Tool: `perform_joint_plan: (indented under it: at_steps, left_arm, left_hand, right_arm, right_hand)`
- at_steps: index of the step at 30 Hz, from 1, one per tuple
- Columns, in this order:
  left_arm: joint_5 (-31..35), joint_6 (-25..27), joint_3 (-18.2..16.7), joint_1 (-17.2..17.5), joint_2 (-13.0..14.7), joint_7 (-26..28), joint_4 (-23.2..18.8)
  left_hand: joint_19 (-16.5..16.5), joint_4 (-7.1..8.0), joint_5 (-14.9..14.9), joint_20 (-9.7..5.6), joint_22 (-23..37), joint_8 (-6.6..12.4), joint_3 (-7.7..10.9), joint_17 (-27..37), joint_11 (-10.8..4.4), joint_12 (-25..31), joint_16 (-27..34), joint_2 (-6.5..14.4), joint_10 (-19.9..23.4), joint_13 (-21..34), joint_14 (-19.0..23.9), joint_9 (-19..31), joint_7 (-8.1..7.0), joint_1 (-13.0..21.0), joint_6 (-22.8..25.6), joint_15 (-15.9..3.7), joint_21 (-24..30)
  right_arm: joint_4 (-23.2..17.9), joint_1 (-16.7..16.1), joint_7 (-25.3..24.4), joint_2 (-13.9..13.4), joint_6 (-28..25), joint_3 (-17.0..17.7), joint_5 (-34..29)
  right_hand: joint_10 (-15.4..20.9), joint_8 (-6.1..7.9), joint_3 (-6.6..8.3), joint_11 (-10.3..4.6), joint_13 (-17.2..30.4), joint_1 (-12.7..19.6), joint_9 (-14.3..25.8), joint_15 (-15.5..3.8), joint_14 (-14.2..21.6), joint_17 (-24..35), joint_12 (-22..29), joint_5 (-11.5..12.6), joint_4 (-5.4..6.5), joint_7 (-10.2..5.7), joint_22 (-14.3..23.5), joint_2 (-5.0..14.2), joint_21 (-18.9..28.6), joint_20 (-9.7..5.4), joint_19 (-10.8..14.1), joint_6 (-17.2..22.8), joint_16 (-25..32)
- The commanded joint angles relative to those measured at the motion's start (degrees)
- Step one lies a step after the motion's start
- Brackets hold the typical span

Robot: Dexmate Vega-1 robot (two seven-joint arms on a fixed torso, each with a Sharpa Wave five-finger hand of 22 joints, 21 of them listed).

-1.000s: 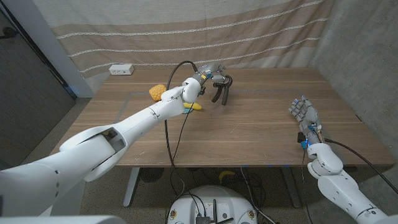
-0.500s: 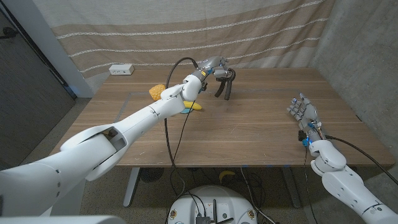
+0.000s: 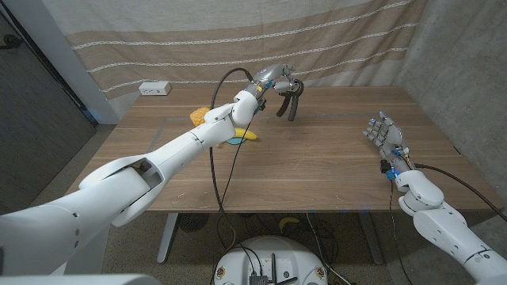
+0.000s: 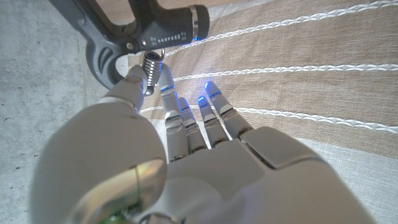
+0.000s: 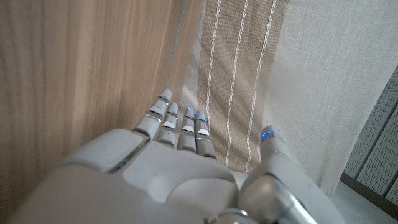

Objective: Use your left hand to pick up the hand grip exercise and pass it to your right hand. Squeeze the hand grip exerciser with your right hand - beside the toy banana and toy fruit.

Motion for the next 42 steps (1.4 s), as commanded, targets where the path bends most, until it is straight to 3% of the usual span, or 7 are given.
perform_joint_plan:
  at_steps: [1,13,16,42]
  left_arm:
    - [-0.63,-2.59,-0.93,0.07,-0.06,0.32,-0.60]
    - [-1.29,-4.51,-1.83,0.40,0.06,-0.16,-1.64]
    - [-1.23,-4.80,-1.94,0.29,0.05,-0.31,-1.71]
    - [-4.18,-9.60,-3.01,-0.79,-2.66,0.34,2.74]
  left_hand:
    - [0.27,0.82,0.33,-0.10,0.09,12.56,1.59,0.08,-0.98,-0.15,0.12,1.87,0.94,0.32,0.37,14.27,-0.93,1.16,0.54,-7.27,0.36]
    - [0.27,0.80,0.32,-0.14,0.08,12.86,1.93,0.07,-1.03,-0.19,0.07,1.82,1.01,0.33,0.41,14.34,-1.00,0.88,0.34,-7.43,0.42]
    - [0.29,0.77,0.32,-0.15,0.08,12.96,2.01,0.05,-1.05,-0.21,0.04,1.76,1.00,0.33,0.38,14.33,-1.10,0.81,0.37,-7.47,0.45]
    - [0.28,0.68,0.35,-0.24,0.07,13.42,2.78,0.00,-1.15,-0.22,-0.03,1.57,1.24,0.34,0.46,13.96,-1.21,0.21,0.20,-7.55,0.59]
  right_arm:
    - [1.11,3.38,3.22,-1.53,-1.29,-1.79,-0.47]
    - [2.09,6.33,5.71,-2.27,-1.93,-3.87,-0.85]
    - [2.15,6.89,6.14,-2.39,-2.08,-4.31,-0.88]
    - [5.60,15.17,14.71,-2.26,-2.81,-9.76,-0.31]
  right_hand:
    - [0.46,0.56,-0.36,0.39,0.13,-0.09,0.14,0.03,-0.06,0.12,0.46,-0.09,-0.06,0.51,0.10,-0.87,-0.05,-0.14,0.28,0.46,-0.21]
    - [-0.19,0.52,-1.06,0.16,0.14,-0.67,0.15,0.24,-0.58,0.11,0.33,-0.03,-0.07,0.52,0.08,-1.84,-0.36,0.05,-0.38,0.19,-0.58]
    - [-0.41,0.53,-1.31,-0.41,0.15,-0.85,0.15,0.31,-0.95,0.10,0.34,0.04,-0.07,0.38,0.08,-2.13,-0.62,0.87,-1.07,0.10,-0.82]
    - [-0.77,0.65,-2.03,-0.44,0.15,-1.43,0.17,0.67,-1.23,0.08,0.46,0.22,-0.01,0.24,0.10,-2.89,-0.79,1.72,-1.75,0.05,-1.19]
